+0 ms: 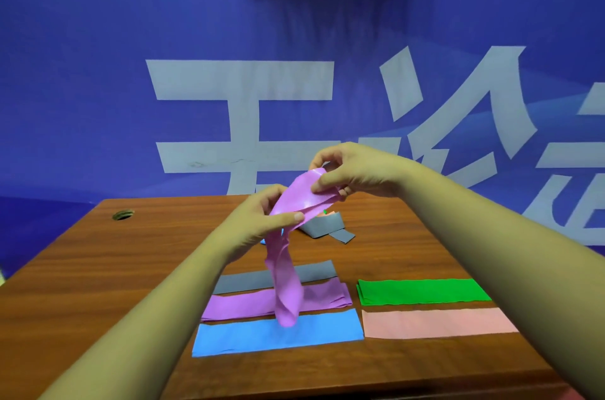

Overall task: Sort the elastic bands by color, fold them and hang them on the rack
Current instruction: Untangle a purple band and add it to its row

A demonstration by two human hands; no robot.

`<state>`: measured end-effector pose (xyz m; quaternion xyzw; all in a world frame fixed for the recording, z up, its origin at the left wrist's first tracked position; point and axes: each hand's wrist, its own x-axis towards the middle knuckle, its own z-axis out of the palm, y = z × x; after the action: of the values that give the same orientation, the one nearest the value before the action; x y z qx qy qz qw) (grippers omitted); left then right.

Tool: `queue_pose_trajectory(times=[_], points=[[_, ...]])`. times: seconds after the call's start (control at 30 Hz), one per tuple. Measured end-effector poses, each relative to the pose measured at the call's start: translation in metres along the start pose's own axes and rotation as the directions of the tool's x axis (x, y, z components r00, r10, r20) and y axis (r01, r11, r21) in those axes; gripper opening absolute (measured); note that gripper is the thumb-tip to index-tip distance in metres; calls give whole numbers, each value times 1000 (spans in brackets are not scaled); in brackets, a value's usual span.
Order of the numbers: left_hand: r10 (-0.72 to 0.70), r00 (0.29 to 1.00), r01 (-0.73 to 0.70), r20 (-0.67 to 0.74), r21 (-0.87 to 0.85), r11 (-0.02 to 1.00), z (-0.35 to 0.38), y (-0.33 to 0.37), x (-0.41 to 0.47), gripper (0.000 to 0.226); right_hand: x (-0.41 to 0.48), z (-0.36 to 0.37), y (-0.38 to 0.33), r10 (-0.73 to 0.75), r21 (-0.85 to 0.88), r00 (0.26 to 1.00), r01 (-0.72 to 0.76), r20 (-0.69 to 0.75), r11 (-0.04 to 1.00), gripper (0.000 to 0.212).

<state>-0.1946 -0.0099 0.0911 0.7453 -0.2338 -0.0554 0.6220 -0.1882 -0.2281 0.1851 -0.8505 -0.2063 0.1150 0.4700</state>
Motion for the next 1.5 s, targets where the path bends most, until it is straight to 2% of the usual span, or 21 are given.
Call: queue_pose_trajectory(times=[0.13,0.23,0.37,0.43,0.53,0.73,0.83,0.93,1.0,1.07,1.13,1.23,1.27,1.4,1.5], points=[[23,1000,-22,8,-63,998,3,-1,-4,57,-5,-1,1,-22,70,1000,23,-17,997,17],[34,998,-27,61,-121,992,6,-2,-8,62,-7,-1,-3,-40,50,998,43,-45,998,16],[-19,994,29,111,-97,995,10,-10,-13,52,-5,1,-13,-20,42,999,21,-29,999,12],[-65,985,68,159,-14,998,11,-21,-16,38,-2,1,-17,-19,81,998,24,-58,996,13],[-148,967,137,210,66,988,15,-43,-22,18,1,-2,-21,-13,104,988,30,-157,994,16],[-235,944,213,230,120,970,18,-76,-34,38,7,-12,-15,38,229,894,73,-447,971,20],[-266,944,285,198,-75,956,18,-84,-35,47,8,-15,-5,85,229,864,37,-497,973,19],[-331,937,348,111,-355,868,12,-86,-36,51,8,-19,9,148,243,819,-11,-554,970,18],[-313,950,292,11,-386,875,2,-86,-38,43,6,-20,20,195,257,789,-50,-582,965,21],[-218,973,188,-71,-297,936,-9,-86,-40,42,3,-18,31,237,274,781,-88,-578,958,21],[-154,983,124,-96,-259,958,-17,-84,-40,44,0,-14,39,259,288,797,-112,-546,951,20],[-117,992,95,-55,-310,946,-21,-75,-39,8,1,-10,40,242,296,831,-99,-501,950,19],[-120,992,103,-30,-335,936,-22,-71,-38,7,3,-9,38,229,290,841,-91,-490,953,17],[-157,983,181,94,-402,897,-21,-55,-34,39,8,-3,26,154,242,878,-45,-453,969,11],[-246,964,267,102,-407,874,-5,-36,-32,36,10,3,18,103,210,891,-9,-443,978,13]])
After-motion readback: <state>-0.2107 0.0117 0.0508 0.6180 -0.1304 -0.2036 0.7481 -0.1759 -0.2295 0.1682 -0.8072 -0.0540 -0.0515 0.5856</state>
